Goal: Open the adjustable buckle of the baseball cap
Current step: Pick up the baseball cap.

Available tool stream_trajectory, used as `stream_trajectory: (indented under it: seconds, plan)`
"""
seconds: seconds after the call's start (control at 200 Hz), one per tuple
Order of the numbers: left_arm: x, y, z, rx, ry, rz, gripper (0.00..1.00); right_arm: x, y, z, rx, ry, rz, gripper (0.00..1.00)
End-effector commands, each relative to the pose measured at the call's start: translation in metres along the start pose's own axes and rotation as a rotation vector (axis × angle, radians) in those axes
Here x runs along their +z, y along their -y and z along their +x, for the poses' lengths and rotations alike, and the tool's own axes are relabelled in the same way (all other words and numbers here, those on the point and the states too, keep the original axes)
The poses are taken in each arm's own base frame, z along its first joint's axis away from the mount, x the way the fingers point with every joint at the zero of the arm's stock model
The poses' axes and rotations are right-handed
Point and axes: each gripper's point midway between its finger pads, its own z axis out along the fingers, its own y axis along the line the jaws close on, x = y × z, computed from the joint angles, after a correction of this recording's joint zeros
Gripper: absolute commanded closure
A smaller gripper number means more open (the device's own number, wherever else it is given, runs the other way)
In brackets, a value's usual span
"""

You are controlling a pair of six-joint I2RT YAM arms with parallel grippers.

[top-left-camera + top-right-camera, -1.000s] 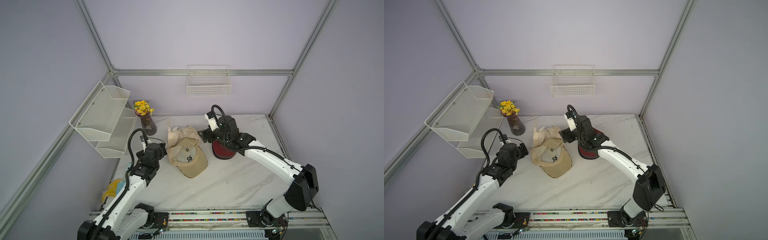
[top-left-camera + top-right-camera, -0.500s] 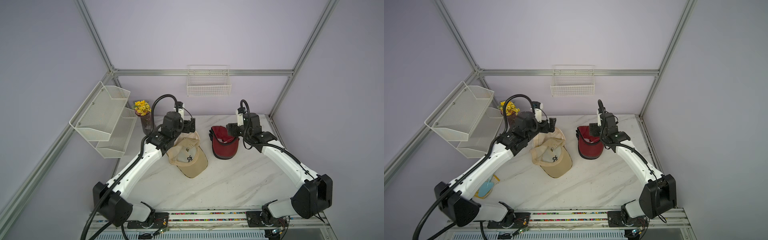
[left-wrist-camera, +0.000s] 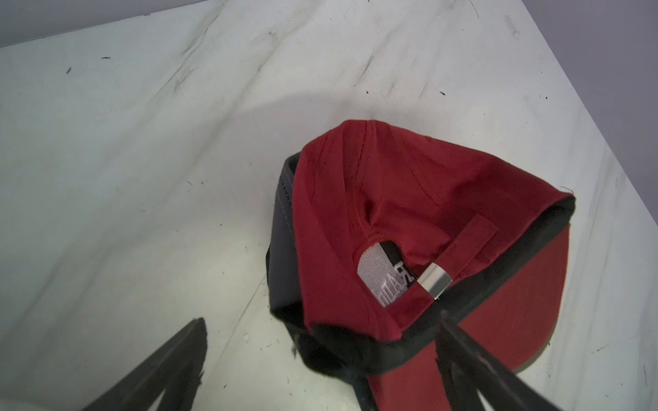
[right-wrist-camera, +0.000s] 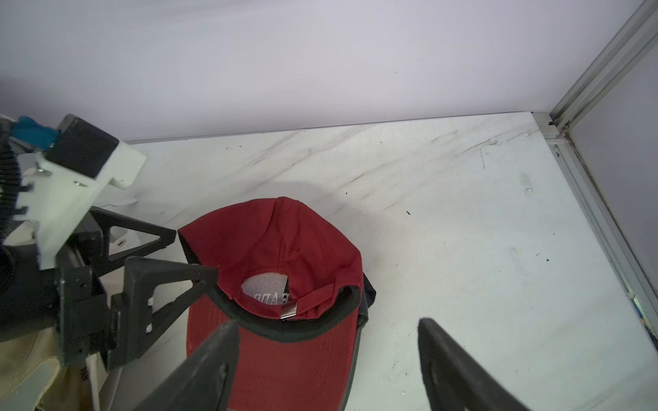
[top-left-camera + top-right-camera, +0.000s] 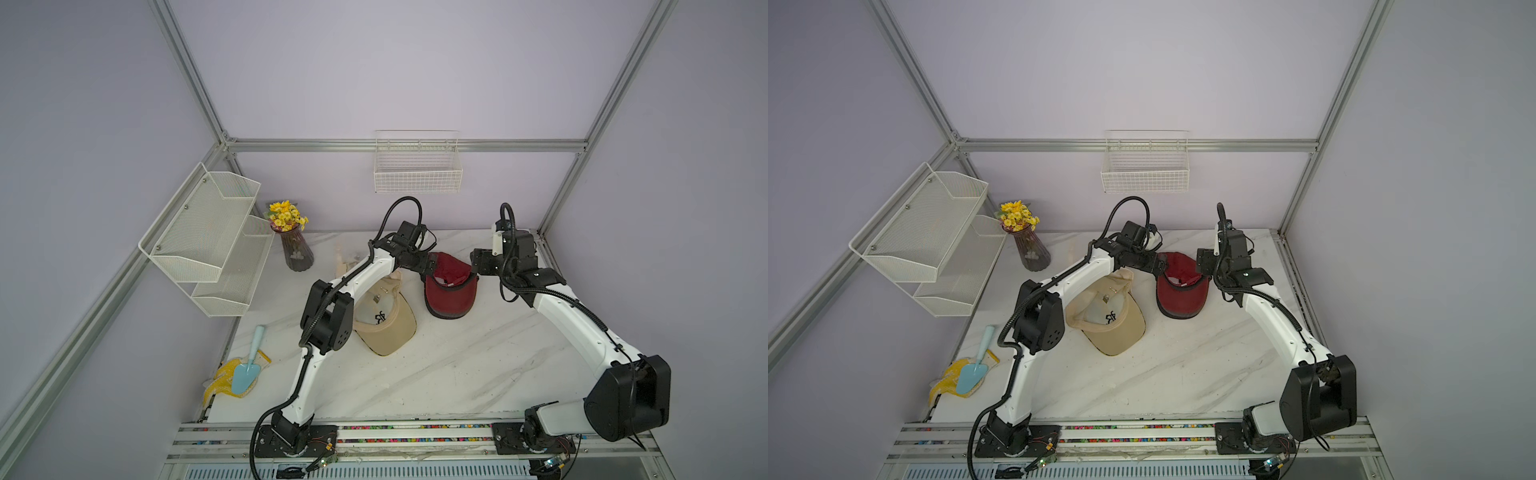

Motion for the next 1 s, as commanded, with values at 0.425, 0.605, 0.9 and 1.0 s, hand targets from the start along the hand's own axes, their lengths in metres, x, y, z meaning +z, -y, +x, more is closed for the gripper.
stream_trajectory:
  seconds: [0.425, 0.605, 0.9, 1.0]
  plan:
    - [-0.033, 0.021, -0.04, 0.022, 0.091, 0.055, 0.2, -0.006, -0.004, -0.009, 0.042, 0.045, -0.043, 0.2]
    - [-0.033, 0.026, -0.043, 0.035, 0.101, 0.052, 0.31, -0.006, -0.006, -0.008, 0.044, 0.045, -0.05, 0.2]
    - [-0.025, 0.034, -0.051, 0.029, 0.112, 0.09, 0.71, -0.006, -0.006, -0.006, 0.047, 0.045, -0.055, 0.21]
    - [-0.023, 0.032, -0.049, 0.027, 0.101, 0.082, 0.72, -0.006, -0.007, -0.006, 0.049, 0.043, -0.059, 0.21]
